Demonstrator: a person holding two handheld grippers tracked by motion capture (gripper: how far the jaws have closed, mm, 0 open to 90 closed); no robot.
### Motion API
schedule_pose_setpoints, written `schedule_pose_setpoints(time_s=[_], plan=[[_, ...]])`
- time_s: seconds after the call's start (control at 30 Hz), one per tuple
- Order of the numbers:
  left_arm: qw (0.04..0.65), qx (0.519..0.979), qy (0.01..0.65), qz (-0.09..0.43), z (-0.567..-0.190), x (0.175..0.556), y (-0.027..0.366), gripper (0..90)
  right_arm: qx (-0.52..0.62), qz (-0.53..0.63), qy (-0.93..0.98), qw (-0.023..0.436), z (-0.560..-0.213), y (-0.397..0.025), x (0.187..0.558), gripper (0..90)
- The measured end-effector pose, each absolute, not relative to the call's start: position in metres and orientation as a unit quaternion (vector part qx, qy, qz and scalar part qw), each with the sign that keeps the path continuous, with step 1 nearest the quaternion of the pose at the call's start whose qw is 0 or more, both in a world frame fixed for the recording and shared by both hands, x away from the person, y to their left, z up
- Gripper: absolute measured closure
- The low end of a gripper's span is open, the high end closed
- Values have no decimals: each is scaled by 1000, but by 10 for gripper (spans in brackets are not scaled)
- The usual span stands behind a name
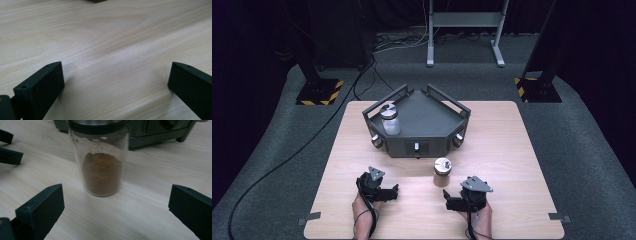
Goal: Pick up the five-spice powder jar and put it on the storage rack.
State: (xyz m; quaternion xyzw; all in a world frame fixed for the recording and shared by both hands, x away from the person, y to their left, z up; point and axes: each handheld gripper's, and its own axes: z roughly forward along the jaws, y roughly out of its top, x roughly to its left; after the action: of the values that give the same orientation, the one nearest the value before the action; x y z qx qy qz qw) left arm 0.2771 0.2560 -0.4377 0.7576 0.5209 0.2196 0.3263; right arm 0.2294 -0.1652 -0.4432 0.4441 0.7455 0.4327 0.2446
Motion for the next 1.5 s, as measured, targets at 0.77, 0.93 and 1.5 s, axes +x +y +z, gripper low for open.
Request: schedule_pose_setpoints(time_s=[0.77, 0.93, 1.5], plan=[[326, 757, 522, 220, -438, 277, 256, 2, 426, 414, 771, 228, -446, -130, 286, 0], [326, 757, 522, 220, -438, 277, 256, 2, 429, 420, 766, 229, -448, -132, 286, 126], [326, 757, 522, 220, -438, 277, 256, 2, 417, 421, 774, 224, -445, -136, 288, 296]])
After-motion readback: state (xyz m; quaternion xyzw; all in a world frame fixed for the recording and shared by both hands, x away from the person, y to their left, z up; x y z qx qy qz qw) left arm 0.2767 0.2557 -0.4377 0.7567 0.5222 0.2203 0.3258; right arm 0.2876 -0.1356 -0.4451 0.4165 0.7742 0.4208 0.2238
